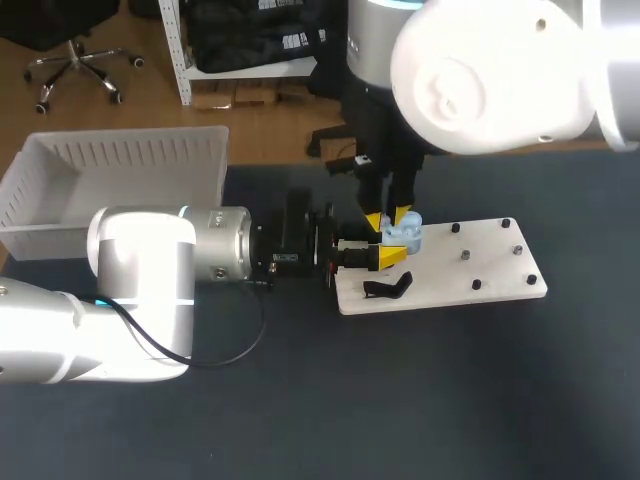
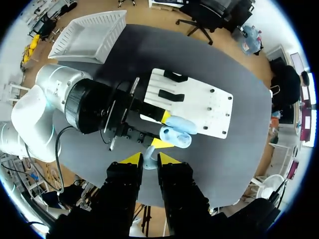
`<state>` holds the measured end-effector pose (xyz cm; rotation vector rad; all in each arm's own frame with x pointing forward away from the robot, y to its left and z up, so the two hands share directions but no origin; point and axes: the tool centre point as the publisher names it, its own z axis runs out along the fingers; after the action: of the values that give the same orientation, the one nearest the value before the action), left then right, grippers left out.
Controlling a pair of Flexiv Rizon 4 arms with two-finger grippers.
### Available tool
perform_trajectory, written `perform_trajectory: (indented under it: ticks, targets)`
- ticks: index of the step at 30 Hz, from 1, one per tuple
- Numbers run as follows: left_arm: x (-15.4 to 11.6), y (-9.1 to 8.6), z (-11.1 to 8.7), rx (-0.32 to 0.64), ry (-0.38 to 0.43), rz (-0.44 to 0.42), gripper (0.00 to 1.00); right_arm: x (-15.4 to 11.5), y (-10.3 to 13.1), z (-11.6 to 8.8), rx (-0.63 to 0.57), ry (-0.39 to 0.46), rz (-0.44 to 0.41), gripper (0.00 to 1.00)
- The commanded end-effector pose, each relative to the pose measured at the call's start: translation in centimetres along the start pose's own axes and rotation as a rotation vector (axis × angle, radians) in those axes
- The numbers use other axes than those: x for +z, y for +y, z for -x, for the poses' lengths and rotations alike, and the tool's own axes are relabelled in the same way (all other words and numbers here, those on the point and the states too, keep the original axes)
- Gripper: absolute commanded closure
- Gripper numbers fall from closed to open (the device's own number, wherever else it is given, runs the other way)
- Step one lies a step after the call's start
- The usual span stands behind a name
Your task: Pick up each earbud case from the left stands, insert the matching earbuds, close the lid, and place the case in the box.
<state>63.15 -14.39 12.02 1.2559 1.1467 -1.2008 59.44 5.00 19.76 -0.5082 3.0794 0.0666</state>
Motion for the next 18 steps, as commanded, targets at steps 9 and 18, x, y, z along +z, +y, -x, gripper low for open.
perform_trajectory:
  ticks: [9, 18]
  targets:
    - [0.0, 0.0, -0.1, 0.000, -0.001, 0.000, 1.00, 0.4, -0.7, 0.4, 0.005, 0.000, 0.005, 1.00]
    - [0.0, 0.0, -0.1, 0.000, -0.001, 0.000, 1.00, 0.9, -1.4, 0.8, 0.013, 0.006, 0.018, 1.00]
